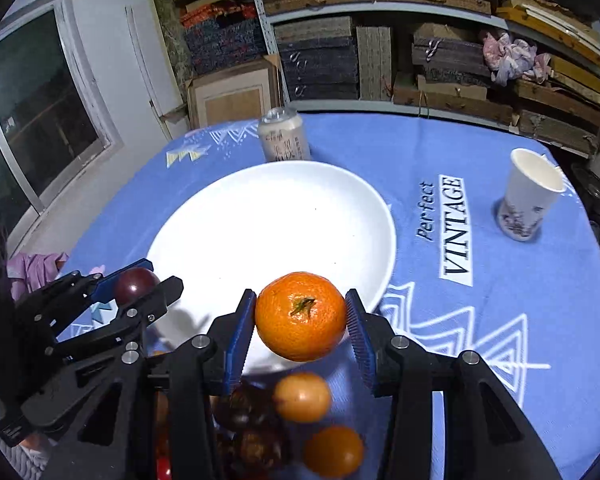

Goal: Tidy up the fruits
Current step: 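Carry the plum and tangerine onto the white plate and open both tools, then withdraw both open tools from the plate back toward the fruit pile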

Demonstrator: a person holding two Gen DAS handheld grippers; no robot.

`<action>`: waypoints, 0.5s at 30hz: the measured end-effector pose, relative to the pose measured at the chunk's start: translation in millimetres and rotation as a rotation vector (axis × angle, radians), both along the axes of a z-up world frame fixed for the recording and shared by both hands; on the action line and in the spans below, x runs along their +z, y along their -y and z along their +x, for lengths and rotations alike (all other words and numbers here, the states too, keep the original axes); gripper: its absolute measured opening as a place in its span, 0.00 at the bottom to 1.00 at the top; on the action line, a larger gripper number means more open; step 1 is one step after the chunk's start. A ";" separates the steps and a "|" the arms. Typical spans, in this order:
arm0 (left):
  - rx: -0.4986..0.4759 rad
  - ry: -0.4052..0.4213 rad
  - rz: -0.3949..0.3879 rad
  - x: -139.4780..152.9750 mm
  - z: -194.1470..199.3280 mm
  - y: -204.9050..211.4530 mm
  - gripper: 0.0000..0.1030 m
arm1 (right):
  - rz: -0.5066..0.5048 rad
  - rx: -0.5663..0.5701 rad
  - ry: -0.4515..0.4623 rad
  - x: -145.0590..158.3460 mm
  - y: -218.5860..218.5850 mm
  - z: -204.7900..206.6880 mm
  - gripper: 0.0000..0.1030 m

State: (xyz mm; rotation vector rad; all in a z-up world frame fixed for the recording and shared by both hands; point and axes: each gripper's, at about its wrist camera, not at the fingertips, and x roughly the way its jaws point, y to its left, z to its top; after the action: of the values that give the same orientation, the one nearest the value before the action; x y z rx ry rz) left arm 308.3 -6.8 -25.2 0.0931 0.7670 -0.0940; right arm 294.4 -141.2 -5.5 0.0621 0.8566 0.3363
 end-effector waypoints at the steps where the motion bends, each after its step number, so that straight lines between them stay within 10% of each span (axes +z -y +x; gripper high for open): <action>1: 0.003 -0.013 -0.002 -4.1 6.1 -1.0 0.34 | -0.003 0.003 -0.013 -5.9 -3.7 4.4 0.45; 7: 0.016 -0.076 -0.021 -19.1 28.8 -7.0 0.35 | -0.062 0.011 -0.045 -24.2 -13.5 18.6 0.46; 10: 0.036 -0.040 0.017 -15.7 27.2 -5.2 0.62 | -0.058 0.008 -0.049 -26.0 -12.6 18.7 0.47; 15: 0.030 0.007 0.040 -6.6 13.9 0.5 0.65 | -0.041 0.011 -0.028 -15.7 -9.5 8.7 0.47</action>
State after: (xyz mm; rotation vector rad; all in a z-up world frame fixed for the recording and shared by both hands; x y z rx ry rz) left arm 322.3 -7.3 -31.8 0.1200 0.7631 -0.0499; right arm 303.2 -131.7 -21.1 0.0243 0.8915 0.3285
